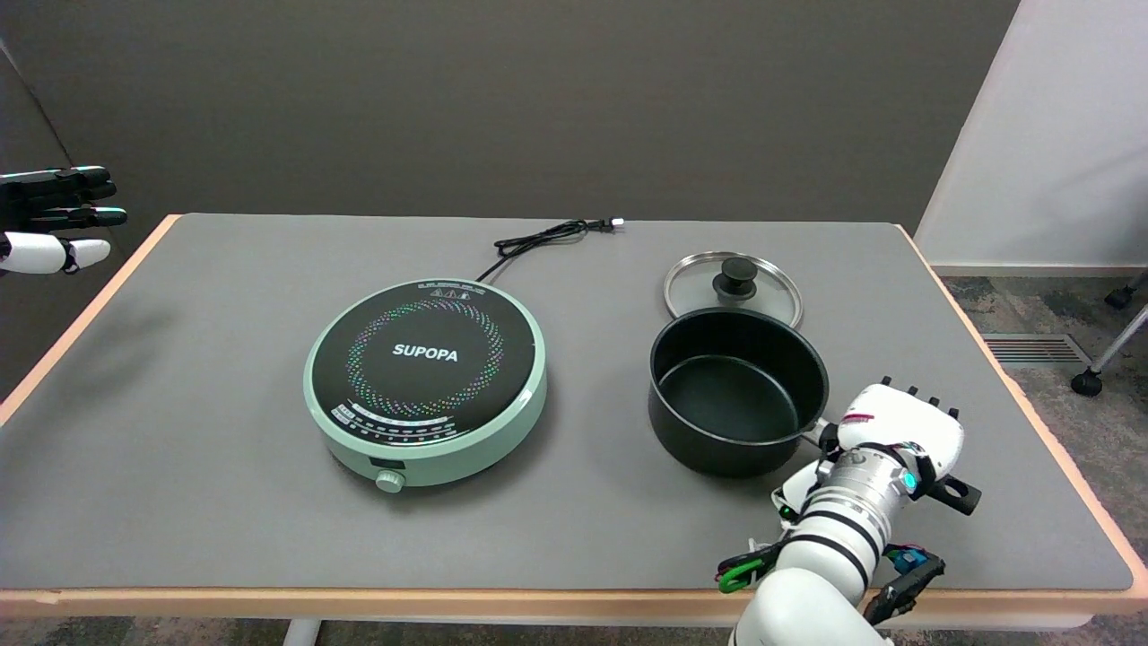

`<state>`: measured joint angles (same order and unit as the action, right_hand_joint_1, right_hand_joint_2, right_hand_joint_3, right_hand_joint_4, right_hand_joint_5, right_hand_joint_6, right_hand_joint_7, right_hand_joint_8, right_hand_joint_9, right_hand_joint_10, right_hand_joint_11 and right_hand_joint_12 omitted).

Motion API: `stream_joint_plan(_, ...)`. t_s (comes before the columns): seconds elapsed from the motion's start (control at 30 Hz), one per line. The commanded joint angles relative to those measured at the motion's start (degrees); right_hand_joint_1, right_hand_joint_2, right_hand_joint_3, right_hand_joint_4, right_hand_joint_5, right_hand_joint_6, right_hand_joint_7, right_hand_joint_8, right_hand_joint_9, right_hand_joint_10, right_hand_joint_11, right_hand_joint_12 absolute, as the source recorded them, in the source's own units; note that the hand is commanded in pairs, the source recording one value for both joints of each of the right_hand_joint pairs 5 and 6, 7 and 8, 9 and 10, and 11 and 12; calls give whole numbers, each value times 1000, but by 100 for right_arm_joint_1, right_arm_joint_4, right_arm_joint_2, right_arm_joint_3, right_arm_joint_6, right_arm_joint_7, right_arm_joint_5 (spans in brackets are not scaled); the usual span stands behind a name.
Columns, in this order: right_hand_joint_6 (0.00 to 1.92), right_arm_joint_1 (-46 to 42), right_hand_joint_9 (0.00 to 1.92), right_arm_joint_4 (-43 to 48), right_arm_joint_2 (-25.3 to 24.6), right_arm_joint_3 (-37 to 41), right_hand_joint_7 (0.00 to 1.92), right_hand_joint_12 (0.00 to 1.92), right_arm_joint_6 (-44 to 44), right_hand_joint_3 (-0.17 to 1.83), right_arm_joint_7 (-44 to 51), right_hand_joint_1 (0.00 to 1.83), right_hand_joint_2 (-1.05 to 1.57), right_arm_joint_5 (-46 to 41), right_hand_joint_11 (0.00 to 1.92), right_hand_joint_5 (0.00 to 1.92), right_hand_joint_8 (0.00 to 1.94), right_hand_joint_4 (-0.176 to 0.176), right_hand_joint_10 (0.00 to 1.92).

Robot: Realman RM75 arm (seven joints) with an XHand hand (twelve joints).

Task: Pick up the pot.

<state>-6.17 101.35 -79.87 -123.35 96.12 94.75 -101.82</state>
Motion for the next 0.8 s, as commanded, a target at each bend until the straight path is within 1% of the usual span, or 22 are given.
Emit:
stream_joint_plan(0.03,989,5,989,28,41,23,989,989,-106,1646,11,1185,-411,71,989,989,989,30,989)
stream_joint_plan(0.17,1000,5,1000,28,41,23,1000,1000,-106,1691,11,1185,-395,68,1000,1000,1000,26,1000)
stream_joint_plan(0.4,1001,5,1001,25,6,-3,1001,1001,-106,1830,11,1187,-385,-7,1001,1001,1001,26,1001)
stream_joint_plan(0.57,1014,5,1014,9,-30,-25,1014,1014,-106,1833,11,1189,-400,-179,1014,1014,1014,24,1014)
stream_joint_plan(0.8,1029,5,1029,-28,-62,-92,1029,1029,-106,1833,-5,1191,-410,-200,1029,1029,1029,21,1029)
